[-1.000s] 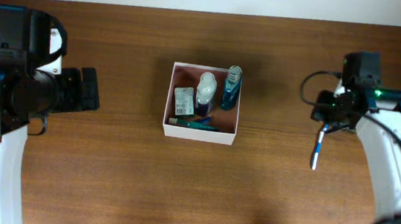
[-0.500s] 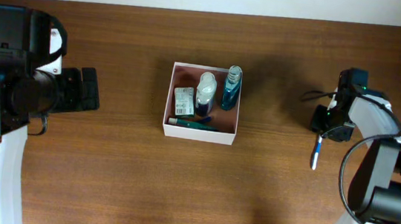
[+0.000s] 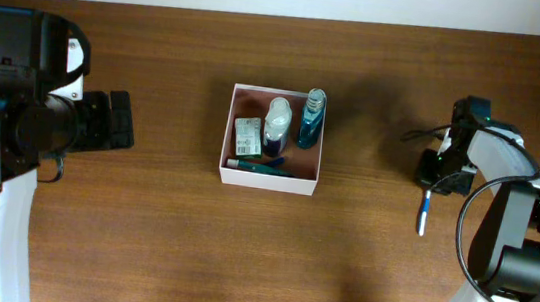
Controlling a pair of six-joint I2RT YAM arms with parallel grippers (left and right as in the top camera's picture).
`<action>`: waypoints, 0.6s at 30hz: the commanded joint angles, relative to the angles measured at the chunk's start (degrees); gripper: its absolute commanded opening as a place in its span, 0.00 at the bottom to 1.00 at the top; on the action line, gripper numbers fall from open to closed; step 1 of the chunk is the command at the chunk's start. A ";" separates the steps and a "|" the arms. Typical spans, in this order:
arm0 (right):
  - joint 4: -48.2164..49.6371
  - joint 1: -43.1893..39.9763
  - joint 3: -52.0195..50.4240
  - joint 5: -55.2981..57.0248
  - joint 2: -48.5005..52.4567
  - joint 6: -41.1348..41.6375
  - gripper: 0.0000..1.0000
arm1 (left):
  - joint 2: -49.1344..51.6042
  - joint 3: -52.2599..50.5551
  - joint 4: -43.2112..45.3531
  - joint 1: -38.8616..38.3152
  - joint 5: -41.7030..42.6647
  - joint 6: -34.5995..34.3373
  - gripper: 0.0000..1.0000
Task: Pack container
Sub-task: 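Grasp the blue toothbrush with the right gripper, then lower the toothbrush into the box and release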
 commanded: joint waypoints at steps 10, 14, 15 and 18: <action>-8.85 15.96 3.82 -8.83 -25.88 1.27 0.04 | 0.02 -0.07 0.09 0.09 0.00 0.52 1.00; -5.81 29.73 4.28 -8.61 -34.51 -7.63 0.04 | 0.02 -0.07 0.09 0.09 0.00 0.52 1.00; -5.03 33.03 4.28 -8.61 -35.56 -11.10 0.04 | 0.02 -0.07 0.09 0.09 0.00 0.52 1.00; -3.54 43.93 4.26 -8.55 -36.33 -24.24 0.04 | 0.02 -0.07 0.09 0.09 0.00 0.52 1.00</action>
